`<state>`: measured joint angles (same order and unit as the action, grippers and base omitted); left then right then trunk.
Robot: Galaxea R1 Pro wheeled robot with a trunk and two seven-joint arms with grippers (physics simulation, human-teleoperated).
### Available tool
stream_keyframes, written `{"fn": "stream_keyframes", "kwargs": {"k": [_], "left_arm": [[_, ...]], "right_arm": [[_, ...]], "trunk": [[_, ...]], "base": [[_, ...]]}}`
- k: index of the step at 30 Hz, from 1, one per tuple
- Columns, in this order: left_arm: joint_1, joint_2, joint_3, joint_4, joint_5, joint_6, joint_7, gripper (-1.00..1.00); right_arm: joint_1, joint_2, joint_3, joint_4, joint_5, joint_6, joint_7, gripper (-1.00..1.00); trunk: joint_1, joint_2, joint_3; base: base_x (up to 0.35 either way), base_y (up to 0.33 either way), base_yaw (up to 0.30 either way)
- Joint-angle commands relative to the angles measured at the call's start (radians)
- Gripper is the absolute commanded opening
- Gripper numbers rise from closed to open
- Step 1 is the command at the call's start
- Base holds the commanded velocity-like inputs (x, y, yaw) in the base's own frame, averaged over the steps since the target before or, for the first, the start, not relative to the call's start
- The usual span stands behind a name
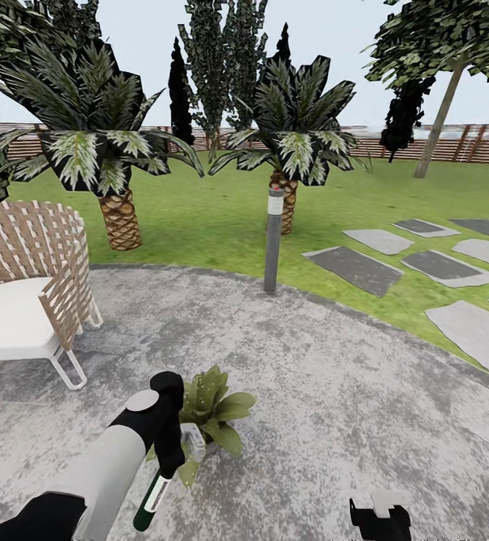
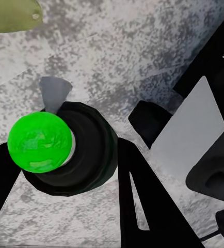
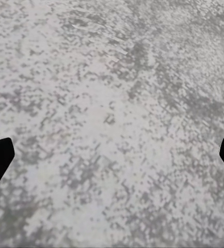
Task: Pick up the pesticide atomizer in the garden and spray insectifuge to fully cover both potted plants in the garden.
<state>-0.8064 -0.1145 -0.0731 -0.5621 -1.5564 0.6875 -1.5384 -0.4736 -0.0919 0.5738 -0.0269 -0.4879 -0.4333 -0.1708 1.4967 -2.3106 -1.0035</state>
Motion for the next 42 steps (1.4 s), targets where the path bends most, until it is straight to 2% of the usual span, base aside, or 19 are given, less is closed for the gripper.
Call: {"fn": "stream_keyframes", "kwargs": {"k": [1,4,7,10,12,17,22,26,28,31,35,40,42], "left_arm": [[0.001,0.003,0.015,0.002,-0.006,0.010,0.018,-1.00],[0.006,-0.005,0.080,0.002,-0.004,0.013,0.082,-1.00],[0.007,-0.026,0.106,-0.006,-0.004,0.080,0.104,-1.00],[0.006,-0.051,0.109,-0.007,-0.007,0.169,0.110,-1.00],[0.006,-0.058,0.109,-0.004,-0.007,0.187,0.111,-1.00],[0.008,-0.058,0.111,0.005,-0.007,0.196,0.111,-1.00],[0.081,-0.056,0.112,0.000,-0.005,0.198,0.116,-1.00],[0.095,-0.058,0.114,-0.013,-0.004,0.214,0.123,-1.00],[0.091,-0.060,0.113,-0.056,0.000,0.253,0.123,-1.00],[0.088,-0.060,0.112,-0.132,0.004,0.271,0.122,-1.00],[0.086,-0.060,0.110,-0.157,0.007,0.275,0.114,-1.00],[0.095,-0.060,0.111,-0.147,0.040,0.273,0.113,-1.00],[0.113,-0.045,0.112,-0.144,0.048,0.266,0.115,-1.00]], "right_arm": [[0.000,0.000,0.009,-0.001,-0.006,-0.001,-0.004,1.00],[0.000,0.000,0.009,-0.001,-0.006,-0.001,-0.004,1.00],[0.000,0.000,0.009,-0.001,-0.006,-0.001,-0.004,1.00],[0.000,0.000,0.009,-0.001,-0.006,-0.001,-0.004,1.00],[0.000,0.000,0.009,-0.001,-0.006,-0.001,-0.004,1.00],[0.001,0.000,0.009,-0.001,-0.006,-0.001,-0.004,1.00],[0.001,0.000,0.009,-0.001,-0.006,-0.001,-0.004,1.00],[0.001,0.000,0.009,-0.001,-0.006,-0.001,-0.004,1.00],[0.001,0.000,0.009,-0.001,-0.006,-0.001,-0.004,1.00],[0.001,0.000,0.009,-0.001,-0.006,-0.001,-0.004,1.00],[0.001,0.000,0.009,-0.001,-0.006,-0.001,-0.004,1.00],[0.001,0.000,0.009,-0.001,-0.006,-0.001,-0.004,1.00],[0.001,0.000,0.009,-0.001,-0.006,-0.001,-0.004,1.00]], "trunk": [[0.000,0.000,0.000],[0.000,0.000,0.000],[0.000,0.000,0.001],[0.000,0.000,0.001],[0.000,0.000,0.001],[0.000,0.000,0.001],[0.000,0.000,0.001],[0.000,0.000,0.001],[0.000,0.000,0.001],[0.000,0.000,0.001],[0.000,0.000,0.001],[0.000,0.000,0.001],[0.000,0.000,0.001]], "base": [[-0.002,-0.007,-0.181],[-0.001,-0.003,-0.093],[0.000,-0.001,-0.020],[0.000,0.000,-0.004],[0.000,0.000,-0.001],[0.000,0.000,0.000],[0.000,0.000,0.000],[0.000,0.000,0.000],[0.000,0.000,0.000],[0.000,0.000,0.000],[0.000,0.000,0.000],[0.000,0.000,0.000],[0.000,0.000,0.000]]}}
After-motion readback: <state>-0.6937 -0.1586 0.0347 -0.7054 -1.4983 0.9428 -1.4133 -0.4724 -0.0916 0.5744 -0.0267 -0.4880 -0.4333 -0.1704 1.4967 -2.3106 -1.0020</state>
